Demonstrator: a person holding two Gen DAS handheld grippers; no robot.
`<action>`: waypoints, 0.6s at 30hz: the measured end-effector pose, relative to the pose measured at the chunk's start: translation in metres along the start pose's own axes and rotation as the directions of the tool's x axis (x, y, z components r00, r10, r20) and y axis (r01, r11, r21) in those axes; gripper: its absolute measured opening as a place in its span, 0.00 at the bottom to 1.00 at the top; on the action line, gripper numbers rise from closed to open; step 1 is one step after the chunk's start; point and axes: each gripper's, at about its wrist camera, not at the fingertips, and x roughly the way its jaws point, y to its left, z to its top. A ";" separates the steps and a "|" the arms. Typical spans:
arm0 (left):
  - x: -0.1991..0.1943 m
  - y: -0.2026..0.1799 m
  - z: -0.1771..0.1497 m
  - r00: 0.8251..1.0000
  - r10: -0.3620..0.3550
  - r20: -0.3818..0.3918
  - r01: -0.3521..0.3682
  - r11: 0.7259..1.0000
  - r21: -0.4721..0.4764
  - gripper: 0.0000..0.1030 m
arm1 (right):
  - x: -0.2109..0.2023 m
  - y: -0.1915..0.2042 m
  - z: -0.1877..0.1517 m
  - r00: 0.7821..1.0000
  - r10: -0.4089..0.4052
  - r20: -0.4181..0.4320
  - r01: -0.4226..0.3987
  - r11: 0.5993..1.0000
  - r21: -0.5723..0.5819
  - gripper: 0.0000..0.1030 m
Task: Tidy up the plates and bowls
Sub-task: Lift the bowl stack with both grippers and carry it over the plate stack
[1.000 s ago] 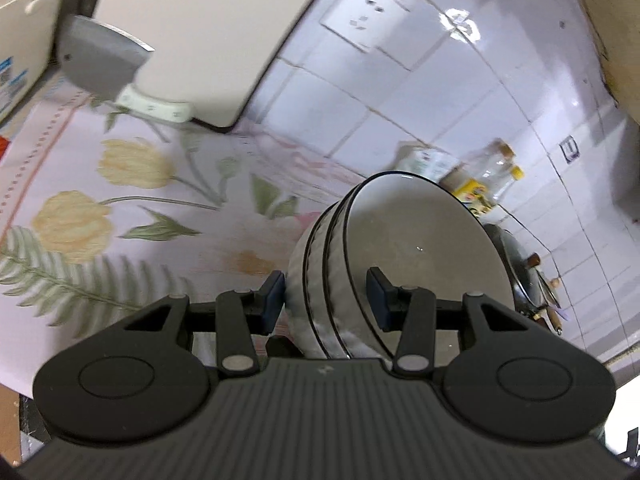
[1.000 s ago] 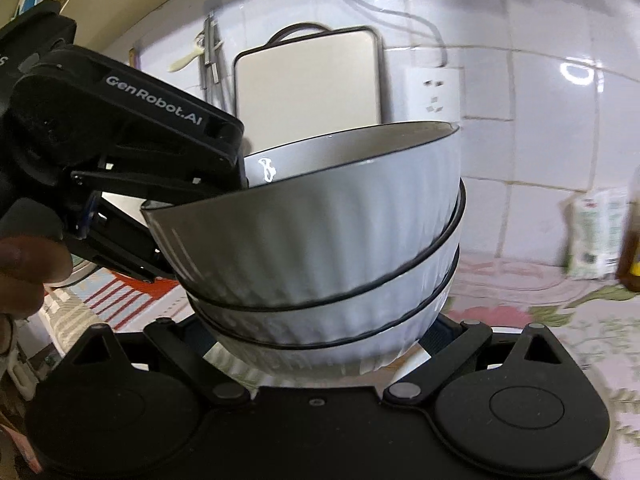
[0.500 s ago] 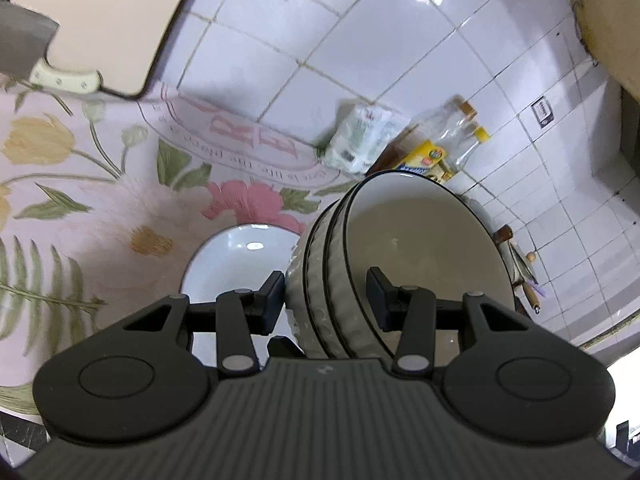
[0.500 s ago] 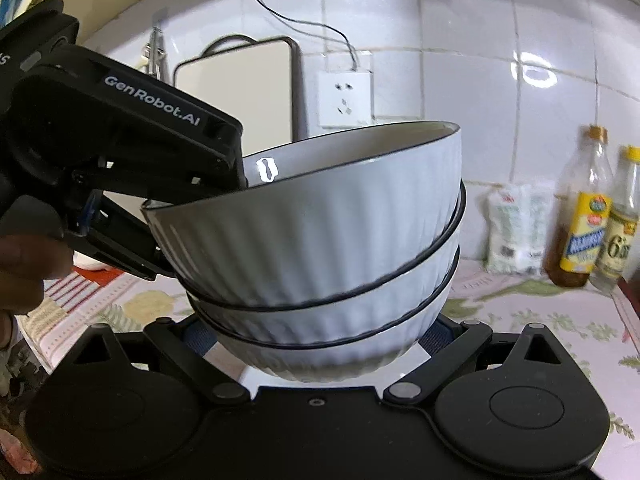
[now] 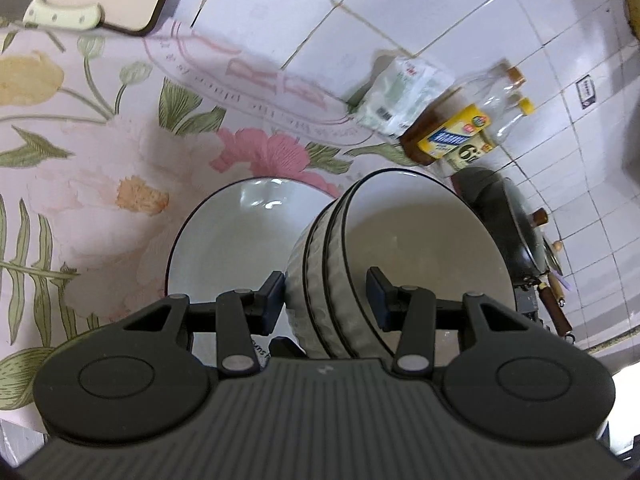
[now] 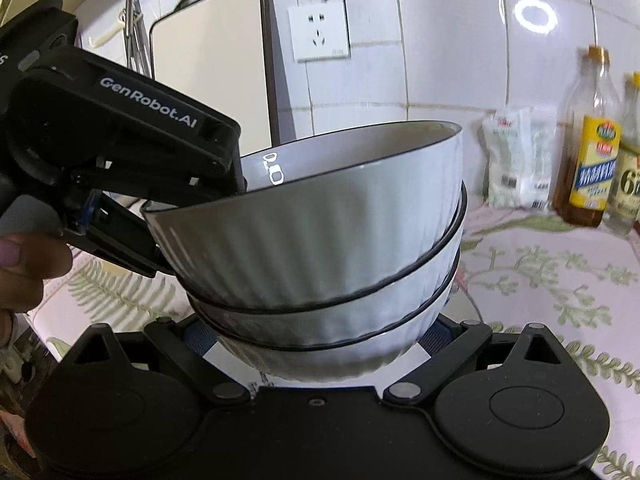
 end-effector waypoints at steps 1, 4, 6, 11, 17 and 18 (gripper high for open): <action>0.003 0.002 -0.001 1.000 0.002 -0.002 -0.002 1.000 -0.003 0.41 | 0.003 -0.001 -0.002 1.000 0.001 -0.008 -0.001 1.000 0.002 0.97; 0.009 0.003 -0.003 1.000 0.015 0.001 -0.015 1.000 0.006 0.41 | 0.004 0.001 -0.003 1.000 0.007 -0.029 -0.007 1.000 0.004 0.97; 0.012 0.006 -0.001 1.000 0.019 -0.003 -0.019 1.000 0.002 0.42 | 0.008 -0.001 -0.002 0.999 0.016 -0.052 -0.015 1.000 0.009 0.97; 0.019 0.011 -0.002 1.000 0.024 -0.008 -0.024 1.000 -0.011 0.42 | 0.017 -0.001 0.000 0.996 0.010 -0.092 -0.009 1.000 0.005 0.97; 0.021 0.012 -0.007 0.999 0.049 0.017 -0.049 0.999 -0.005 0.42 | 0.025 -0.001 -0.005 0.993 0.001 -0.114 0.003 0.999 0.038 0.97; 0.022 0.012 -0.007 0.999 0.048 0.018 -0.048 0.999 -0.003 0.42 | 0.025 -0.001 -0.005 0.993 0.003 -0.116 0.002 0.999 0.035 0.97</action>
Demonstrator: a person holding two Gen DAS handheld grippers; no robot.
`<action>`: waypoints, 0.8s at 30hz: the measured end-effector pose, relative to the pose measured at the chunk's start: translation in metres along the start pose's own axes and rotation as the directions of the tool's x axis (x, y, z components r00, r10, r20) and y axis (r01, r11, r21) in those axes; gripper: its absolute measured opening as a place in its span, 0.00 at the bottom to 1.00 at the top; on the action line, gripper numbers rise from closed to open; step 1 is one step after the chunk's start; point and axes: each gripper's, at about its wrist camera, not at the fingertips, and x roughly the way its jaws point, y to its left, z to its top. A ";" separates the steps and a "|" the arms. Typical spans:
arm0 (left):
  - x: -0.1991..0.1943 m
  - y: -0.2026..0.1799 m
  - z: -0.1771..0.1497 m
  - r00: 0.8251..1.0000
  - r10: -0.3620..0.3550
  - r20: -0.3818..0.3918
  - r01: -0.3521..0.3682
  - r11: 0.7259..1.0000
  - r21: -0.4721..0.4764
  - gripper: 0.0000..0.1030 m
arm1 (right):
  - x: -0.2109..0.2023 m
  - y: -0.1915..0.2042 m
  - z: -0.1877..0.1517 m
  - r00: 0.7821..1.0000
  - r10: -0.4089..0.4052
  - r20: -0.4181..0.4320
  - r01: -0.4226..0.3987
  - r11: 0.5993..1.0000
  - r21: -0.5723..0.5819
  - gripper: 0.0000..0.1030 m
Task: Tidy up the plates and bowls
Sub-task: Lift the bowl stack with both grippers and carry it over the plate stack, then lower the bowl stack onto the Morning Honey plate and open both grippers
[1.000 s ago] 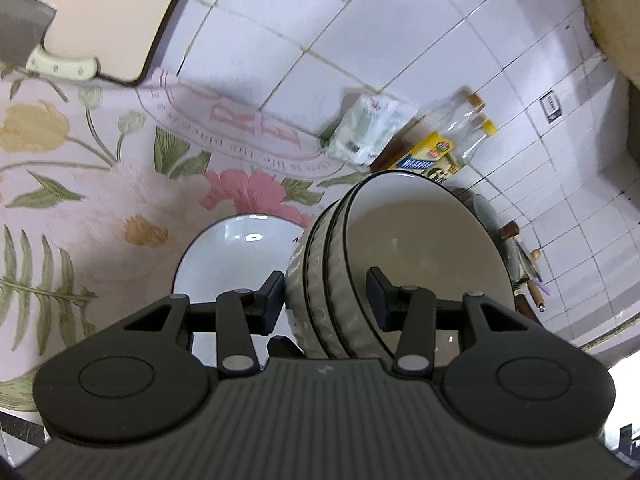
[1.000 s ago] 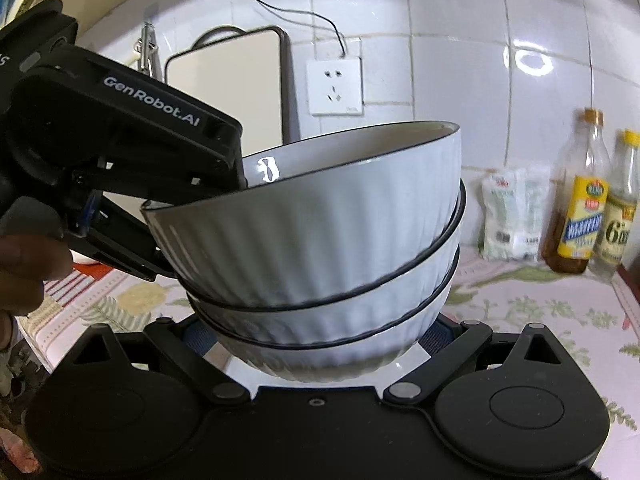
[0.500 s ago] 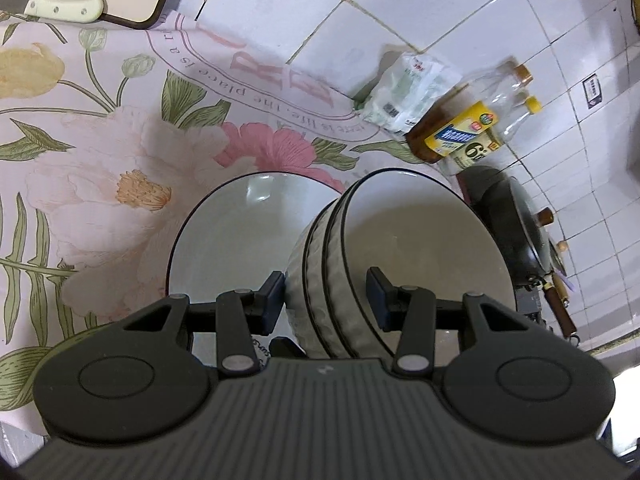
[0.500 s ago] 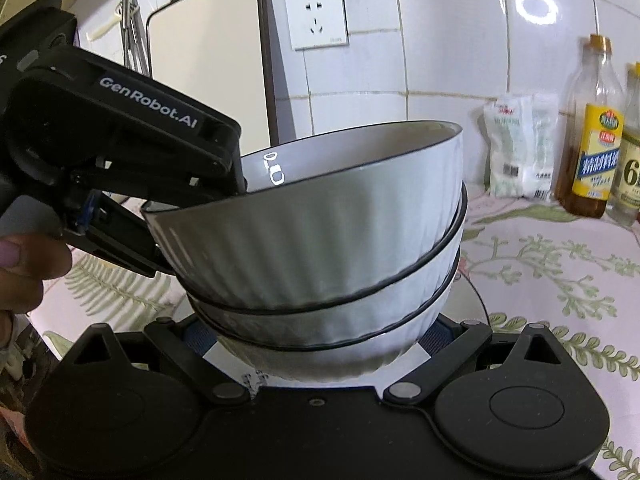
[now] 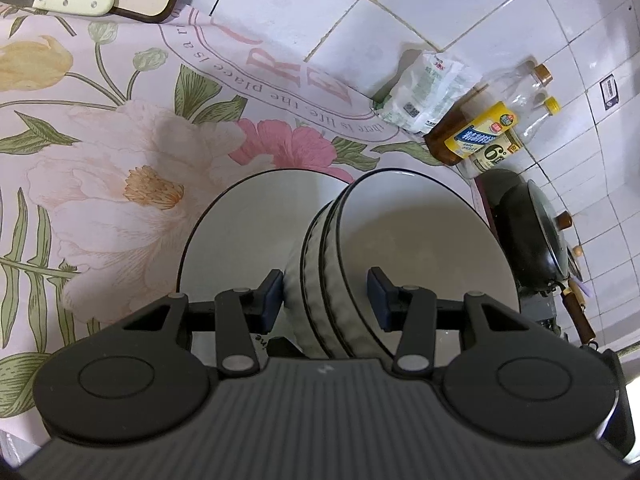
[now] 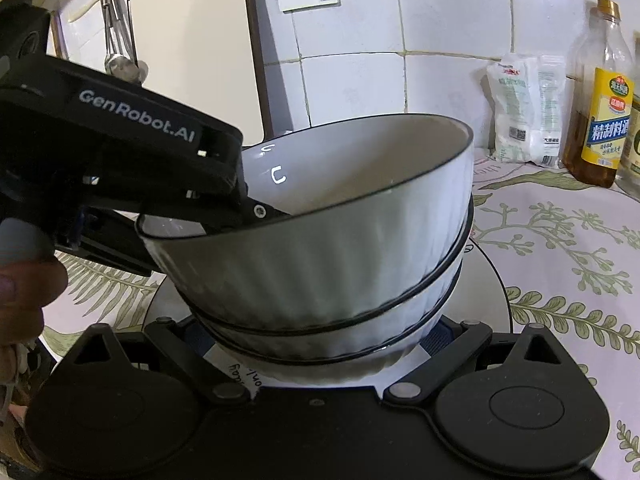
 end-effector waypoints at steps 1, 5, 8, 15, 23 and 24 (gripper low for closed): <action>0.000 0.000 0.000 1.000 0.003 0.001 -0.003 1.000 0.007 0.42 | 0.000 0.000 0.000 1.000 0.000 -0.002 0.000 1.000 -0.003 0.97; 0.000 -0.004 -0.001 1.000 0.016 0.016 -0.016 0.999 0.048 0.43 | 0.002 -0.004 0.001 1.000 0.006 -0.016 -0.006 1.000 0.021 0.97; 0.001 -0.006 -0.003 0.999 0.021 0.033 -0.022 0.998 0.051 0.44 | 0.003 -0.004 0.002 1.000 -0.003 -0.019 0.004 1.000 0.025 0.97; -0.005 -0.016 -0.007 0.994 0.096 0.057 -0.101 0.992 0.082 0.50 | 0.000 -0.001 0.003 0.997 -0.020 -0.070 0.020 1.000 0.001 0.98; -0.043 -0.045 -0.015 0.978 0.160 0.136 -0.183 0.966 0.182 0.61 | -0.041 0.001 -0.011 0.998 -0.013 -0.057 0.013 1.000 -0.006 0.98; -0.049 -0.048 -0.017 0.975 0.169 0.146 -0.194 0.964 0.184 0.61 | -0.048 0.004 -0.012 0.999 -0.024 -0.043 0.022 0.999 -0.037 0.98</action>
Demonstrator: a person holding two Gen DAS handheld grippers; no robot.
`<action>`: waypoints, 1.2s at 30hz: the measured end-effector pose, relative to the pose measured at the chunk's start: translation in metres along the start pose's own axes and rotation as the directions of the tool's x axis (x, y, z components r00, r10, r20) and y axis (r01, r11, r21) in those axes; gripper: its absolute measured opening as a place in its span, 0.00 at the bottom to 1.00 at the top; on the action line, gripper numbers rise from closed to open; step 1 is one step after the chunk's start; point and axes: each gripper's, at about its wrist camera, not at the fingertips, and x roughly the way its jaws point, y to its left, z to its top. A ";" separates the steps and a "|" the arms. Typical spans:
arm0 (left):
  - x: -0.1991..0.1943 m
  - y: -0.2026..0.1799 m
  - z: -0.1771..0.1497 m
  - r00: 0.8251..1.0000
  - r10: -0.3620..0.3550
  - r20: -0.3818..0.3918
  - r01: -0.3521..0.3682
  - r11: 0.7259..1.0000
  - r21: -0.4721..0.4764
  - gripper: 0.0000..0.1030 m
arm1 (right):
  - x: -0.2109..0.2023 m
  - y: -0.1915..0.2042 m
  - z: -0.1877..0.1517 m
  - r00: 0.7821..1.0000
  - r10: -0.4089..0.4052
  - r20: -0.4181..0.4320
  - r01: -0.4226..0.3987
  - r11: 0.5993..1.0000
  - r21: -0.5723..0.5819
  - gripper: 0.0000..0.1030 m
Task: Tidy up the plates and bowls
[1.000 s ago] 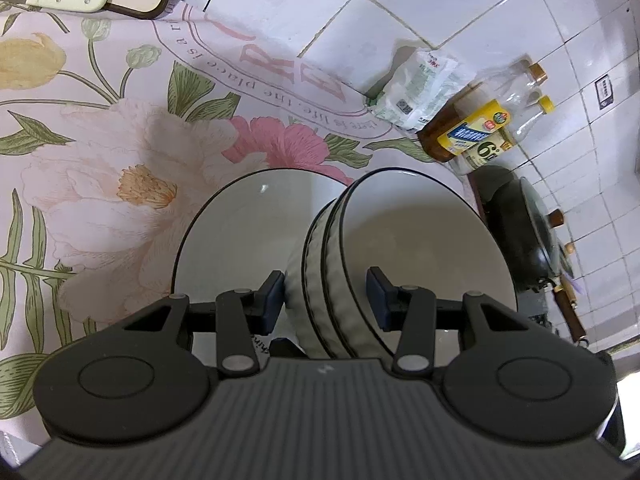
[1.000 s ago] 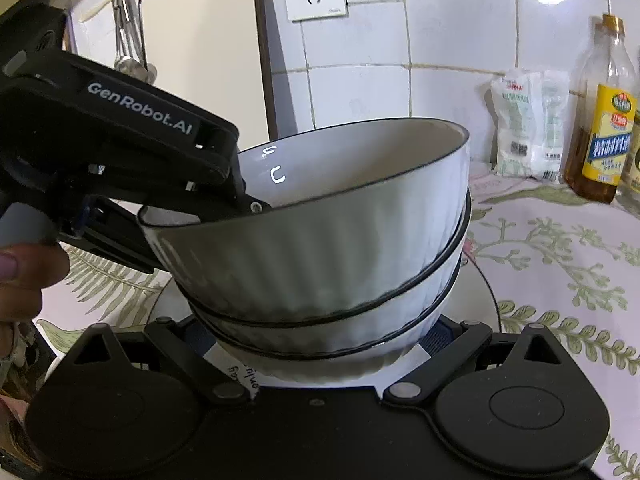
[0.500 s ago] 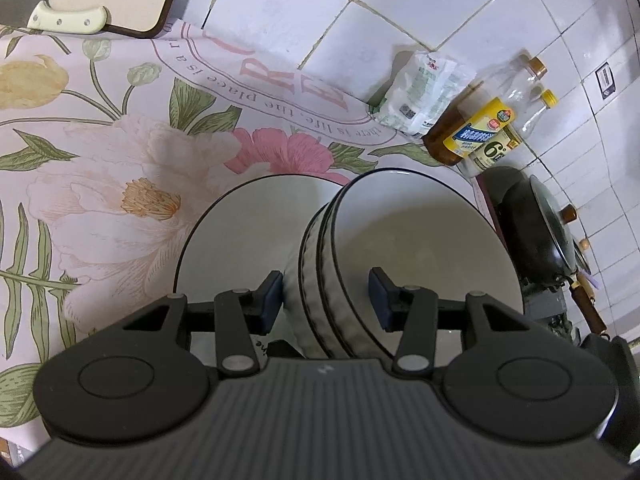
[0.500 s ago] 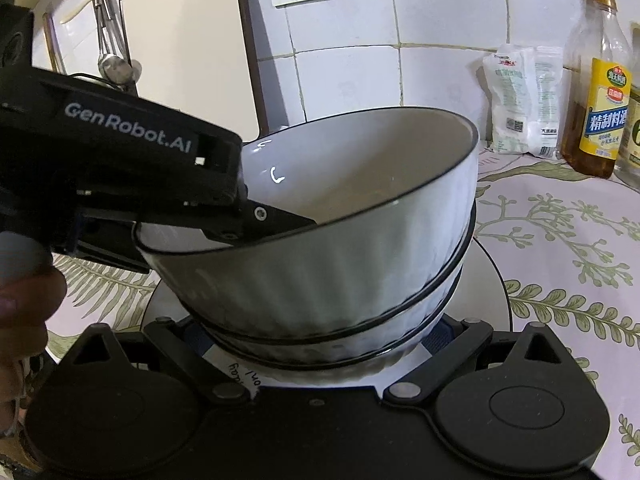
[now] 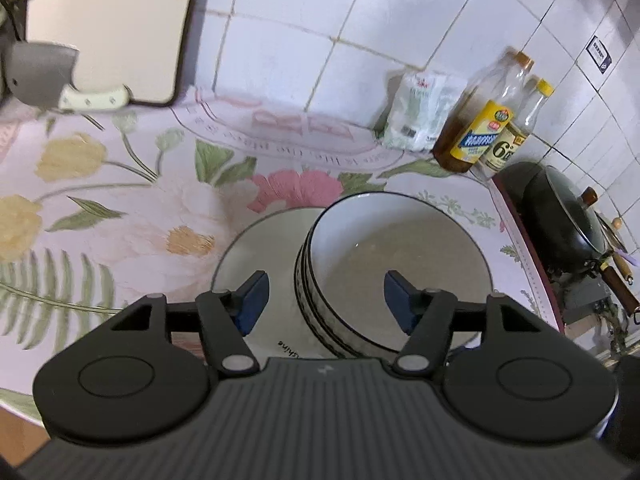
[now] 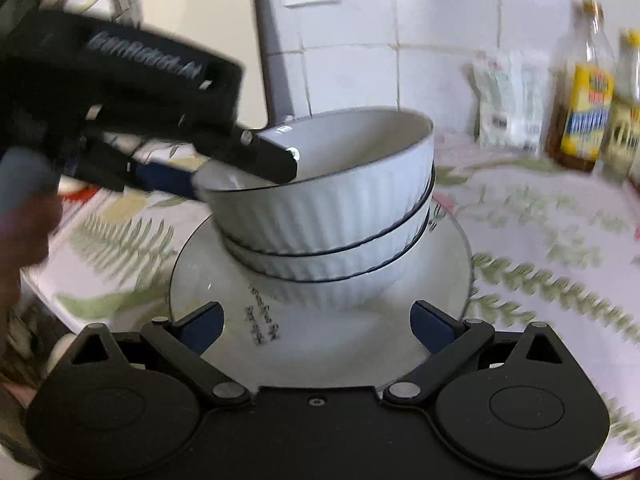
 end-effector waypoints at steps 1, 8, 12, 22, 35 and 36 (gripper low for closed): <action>-0.006 -0.001 0.000 1.000 0.007 0.007 -0.007 1.000 0.002 0.62 | -0.008 0.002 0.000 1.000 -0.002 0.019 0.002 1.000 -0.014 0.98; -0.059 -0.015 -0.008 0.996 0.079 0.051 -0.081 0.996 0.032 0.63 | -0.051 0.000 0.003 0.998 0.001 0.068 0.000 1.000 -0.016 0.98; -0.099 -0.031 -0.010 0.977 0.195 0.086 -0.202 0.976 0.076 0.64 | -0.081 -0.006 0.011 0.995 -0.029 0.099 0.030 1.000 -0.005 0.98; -0.167 -0.060 -0.035 0.968 0.198 0.155 -0.219 0.966 0.137 0.73 | -0.143 -0.026 0.024 0.976 -0.126 0.176 0.110 0.989 0.098 0.98; -0.200 -0.069 -0.071 0.944 0.244 0.222 -0.277 0.952 0.130 0.94 | -0.190 -0.019 0.037 0.980 -0.196 0.035 0.186 0.966 0.181 0.98; -0.202 -0.070 -0.072 0.941 0.251 0.226 -0.285 0.949 0.133 0.94 | -0.191 -0.020 0.038 0.979 -0.203 0.016 0.196 0.962 0.188 0.98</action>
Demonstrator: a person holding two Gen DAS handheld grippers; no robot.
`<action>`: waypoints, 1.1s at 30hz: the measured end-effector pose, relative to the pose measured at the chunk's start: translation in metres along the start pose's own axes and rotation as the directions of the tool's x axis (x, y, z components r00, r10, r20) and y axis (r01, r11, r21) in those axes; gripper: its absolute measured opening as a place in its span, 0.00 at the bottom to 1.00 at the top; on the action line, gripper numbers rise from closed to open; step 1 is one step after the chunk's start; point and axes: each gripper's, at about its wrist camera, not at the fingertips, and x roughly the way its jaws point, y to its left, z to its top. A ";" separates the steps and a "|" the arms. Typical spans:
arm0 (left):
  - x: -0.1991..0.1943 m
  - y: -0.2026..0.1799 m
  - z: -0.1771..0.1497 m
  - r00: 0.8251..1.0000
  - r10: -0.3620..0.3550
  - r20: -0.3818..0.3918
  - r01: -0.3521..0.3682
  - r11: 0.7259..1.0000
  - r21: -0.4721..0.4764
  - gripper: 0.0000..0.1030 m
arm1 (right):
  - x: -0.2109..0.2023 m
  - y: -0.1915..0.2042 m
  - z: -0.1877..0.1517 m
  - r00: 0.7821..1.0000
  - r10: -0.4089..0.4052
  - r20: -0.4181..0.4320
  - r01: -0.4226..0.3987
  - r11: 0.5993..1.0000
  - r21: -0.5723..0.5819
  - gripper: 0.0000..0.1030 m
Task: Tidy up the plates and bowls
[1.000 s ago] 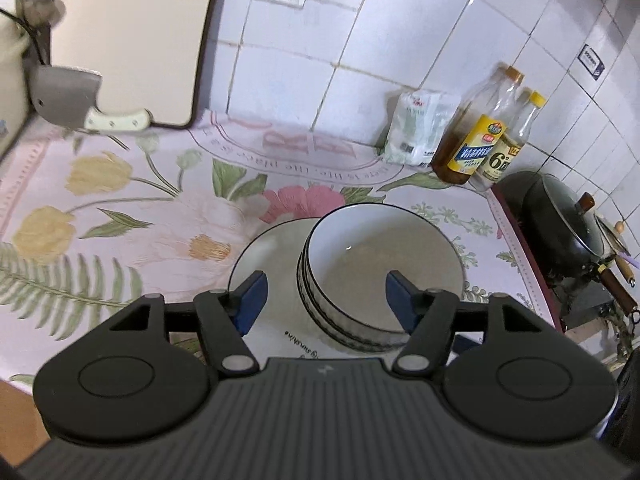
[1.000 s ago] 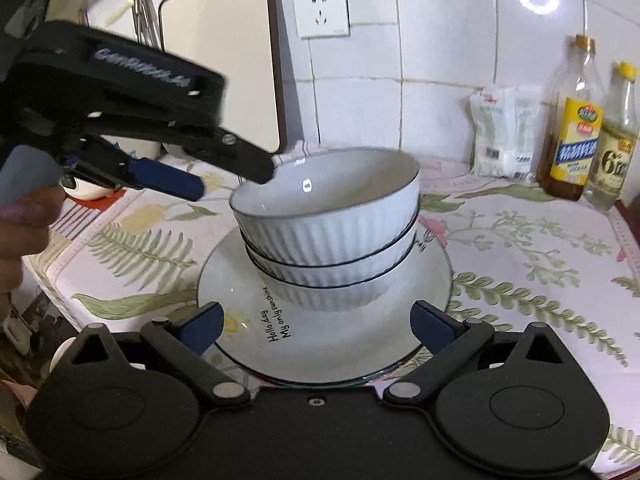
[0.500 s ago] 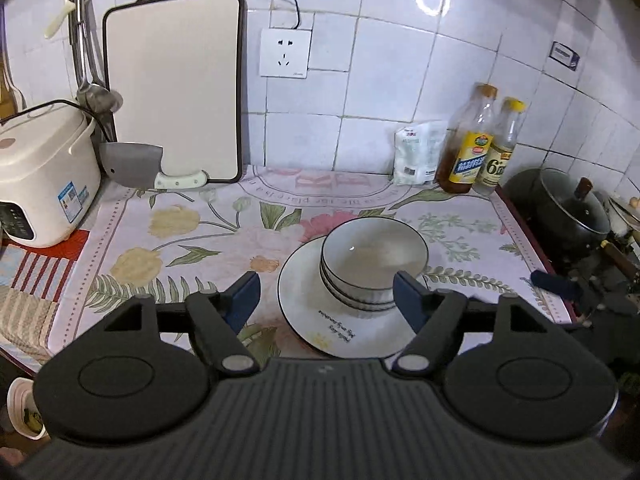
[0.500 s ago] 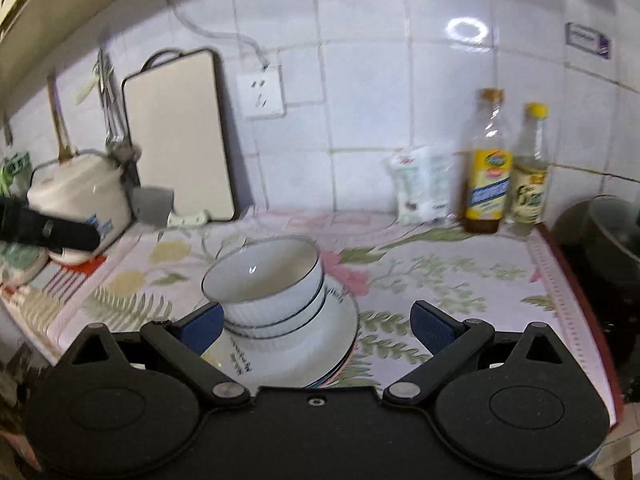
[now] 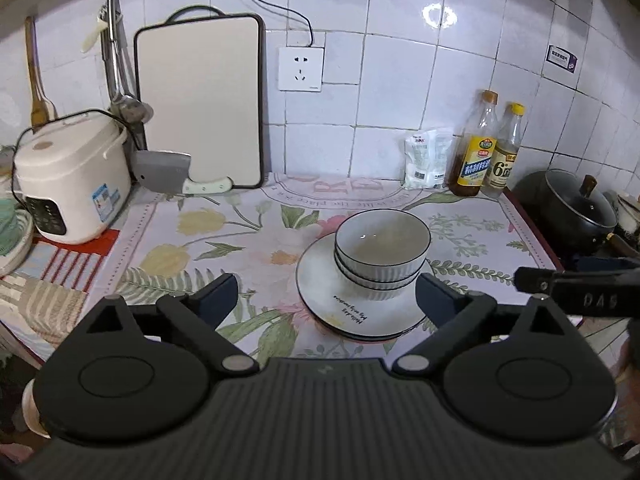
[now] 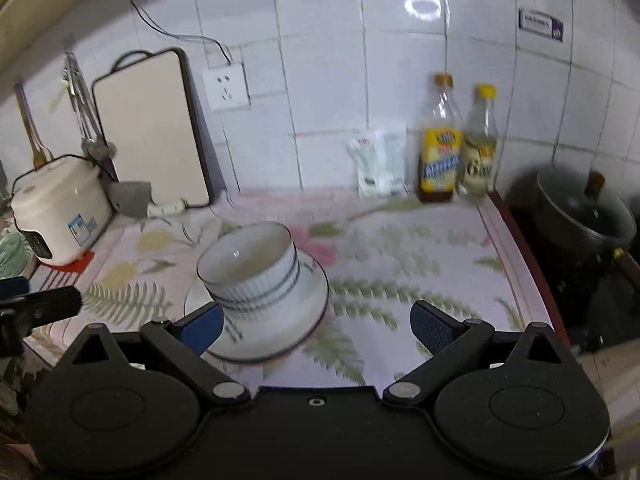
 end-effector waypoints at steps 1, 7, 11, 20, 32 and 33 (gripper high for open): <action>-0.003 0.000 0.000 1.000 0.012 0.000 -0.012 1.000 0.002 0.94 | -0.002 0.000 0.000 1.000 -0.015 -0.011 0.015 1.000 0.003 0.98; -0.012 -0.004 -0.002 0.999 0.029 -0.017 -0.029 0.999 0.039 0.94 | -0.022 0.001 -0.003 0.999 -0.027 0.026 0.027 0.999 -0.029 0.98; -0.014 -0.008 -0.004 0.999 0.026 -0.033 -0.024 0.998 0.050 0.95 | -0.039 0.003 -0.007 0.993 -0.074 0.097 0.079 0.996 -0.051 0.98; -0.016 -0.018 -0.011 0.997 0.052 -0.061 -0.047 0.996 0.075 0.96 | -0.060 0.008 -0.017 0.990 -0.061 0.127 0.073 0.994 -0.088 0.98; -0.013 -0.016 -0.026 0.994 0.064 -0.092 -0.058 0.996 0.063 0.96 | -0.062 0.011 -0.040 0.986 -0.044 0.160 0.056 0.996 -0.071 0.98; -0.012 -0.016 -0.027 0.993 0.065 -0.093 -0.059 0.996 0.064 0.96 | -0.061 0.011 -0.041 0.986 -0.049 0.162 0.061 0.996 -0.072 0.98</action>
